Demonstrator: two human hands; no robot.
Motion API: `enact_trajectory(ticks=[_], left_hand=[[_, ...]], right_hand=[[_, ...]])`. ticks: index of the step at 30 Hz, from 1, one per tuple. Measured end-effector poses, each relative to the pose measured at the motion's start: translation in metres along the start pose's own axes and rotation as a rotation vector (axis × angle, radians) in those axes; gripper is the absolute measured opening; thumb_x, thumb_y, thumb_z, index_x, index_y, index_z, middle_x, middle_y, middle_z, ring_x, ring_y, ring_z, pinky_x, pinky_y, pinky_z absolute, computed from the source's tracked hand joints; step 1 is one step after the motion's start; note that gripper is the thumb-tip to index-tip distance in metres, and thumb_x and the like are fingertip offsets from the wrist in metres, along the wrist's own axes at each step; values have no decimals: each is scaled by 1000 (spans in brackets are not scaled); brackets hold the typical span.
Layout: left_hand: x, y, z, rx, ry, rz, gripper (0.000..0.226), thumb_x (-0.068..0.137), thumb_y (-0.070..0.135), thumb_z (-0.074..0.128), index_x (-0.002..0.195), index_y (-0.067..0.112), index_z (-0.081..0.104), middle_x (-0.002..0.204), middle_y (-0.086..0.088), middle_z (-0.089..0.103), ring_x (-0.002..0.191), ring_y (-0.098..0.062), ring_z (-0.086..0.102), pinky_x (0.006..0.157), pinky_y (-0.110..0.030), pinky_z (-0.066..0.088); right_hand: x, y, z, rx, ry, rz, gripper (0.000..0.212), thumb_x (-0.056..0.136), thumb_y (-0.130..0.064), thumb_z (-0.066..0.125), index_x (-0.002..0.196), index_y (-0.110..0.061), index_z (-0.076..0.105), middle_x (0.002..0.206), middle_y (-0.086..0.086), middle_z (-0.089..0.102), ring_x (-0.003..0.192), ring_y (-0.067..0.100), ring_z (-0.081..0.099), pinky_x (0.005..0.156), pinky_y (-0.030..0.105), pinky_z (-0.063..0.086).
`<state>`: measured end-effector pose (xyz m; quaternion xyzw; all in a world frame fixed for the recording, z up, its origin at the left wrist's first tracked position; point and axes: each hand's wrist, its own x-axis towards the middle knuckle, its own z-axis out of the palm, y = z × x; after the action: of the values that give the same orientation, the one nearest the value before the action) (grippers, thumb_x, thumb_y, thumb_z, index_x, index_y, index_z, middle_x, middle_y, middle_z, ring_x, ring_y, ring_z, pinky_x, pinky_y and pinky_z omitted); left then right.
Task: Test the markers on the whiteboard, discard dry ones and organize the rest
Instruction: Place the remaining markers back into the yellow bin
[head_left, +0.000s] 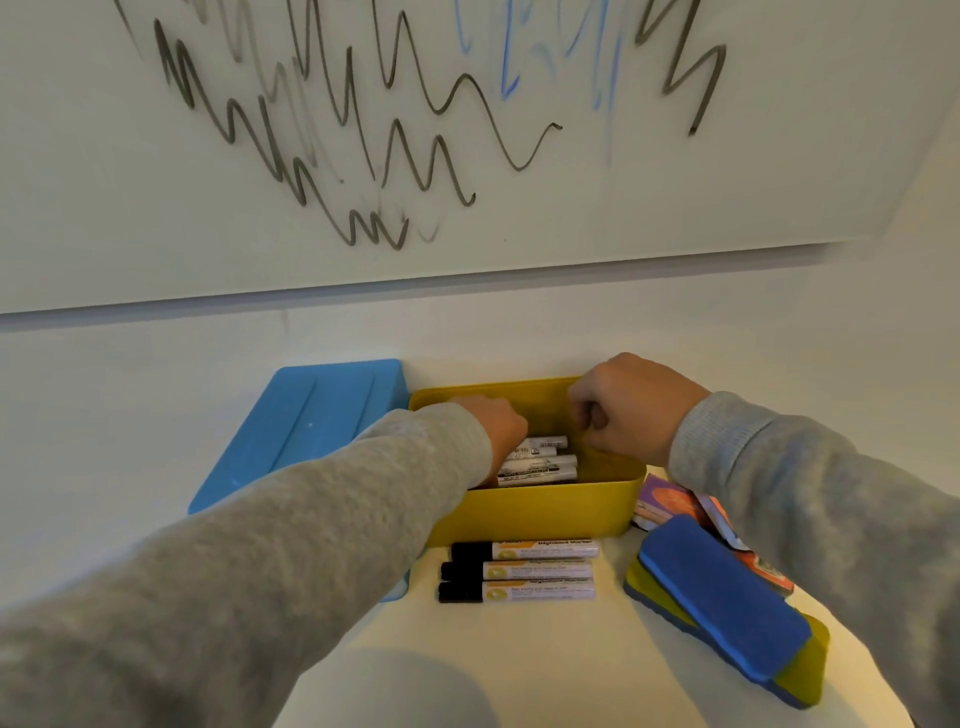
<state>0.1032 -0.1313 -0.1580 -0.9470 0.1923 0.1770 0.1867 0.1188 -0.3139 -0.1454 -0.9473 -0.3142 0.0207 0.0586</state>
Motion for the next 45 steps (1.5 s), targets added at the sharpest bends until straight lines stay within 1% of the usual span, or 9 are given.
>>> enact_trajectory(ticks=[3,5,11,16,20,25,31,37,45], left_hand=[[-5,-1,-5,9,5,-13,17,89,25,74,94,15,62,76,2,51,60,-12,46,64,-29,46],[-9,-2,-8,43,30,-19,28,89,24,74,75,15,52,81,-3,56,60,-14,46,63,-30,45],[-48,-9,-27,-13,323,23,12,97,23,60,98,11,60,96,-6,57,79,-24,60,69,-35,52],[-92,-10,-25,-178,489,72,9,98,30,56,95,22,58,88,6,58,79,-17,58,68,-34,49],[-123,-2,-6,-384,564,29,11,96,35,57,88,28,55,78,11,56,72,-11,55,63,-31,49],[-147,12,33,-421,528,6,11,96,35,54,87,31,51,86,11,59,79,-13,57,65,-32,49],[-150,25,55,-279,456,23,18,103,33,43,113,26,56,111,6,56,91,-22,60,75,-39,53],[-132,32,67,-253,343,12,23,102,25,48,122,22,59,116,-2,58,98,-28,62,78,-42,55],[-113,42,82,-283,265,-11,22,100,33,54,119,26,61,116,-1,60,99,-26,62,81,-41,56]], right_hand=[[-1,-1,0,7,10,3,4,88,-22,71,91,-25,69,78,-15,50,80,12,57,71,26,49],[-3,-2,-1,32,22,9,5,88,-22,71,91,-25,68,80,-13,52,80,12,58,71,26,49],[-20,-6,-15,121,152,0,7,86,-23,73,87,-27,68,82,-10,60,77,11,59,71,29,50],[-40,-31,-29,158,281,-90,4,86,-25,71,84,-27,68,80,-9,61,74,9,56,69,35,51],[-62,-61,-20,231,226,-131,6,84,-29,69,79,-27,67,74,-10,64,71,8,59,67,36,51],[-85,-90,32,95,-2,-165,13,90,-31,60,97,-28,70,98,-7,71,90,17,65,76,34,54],[-90,-97,78,-151,-75,-105,25,100,-29,47,120,-27,62,119,1,59,98,31,64,75,37,55],[-100,-99,71,-126,-170,-76,19,98,-18,52,112,-26,62,120,1,60,103,27,63,73,33,47],[-112,-76,10,-129,-209,-50,7,94,-27,61,92,-33,59,107,-7,61,100,17,59,86,32,50]])
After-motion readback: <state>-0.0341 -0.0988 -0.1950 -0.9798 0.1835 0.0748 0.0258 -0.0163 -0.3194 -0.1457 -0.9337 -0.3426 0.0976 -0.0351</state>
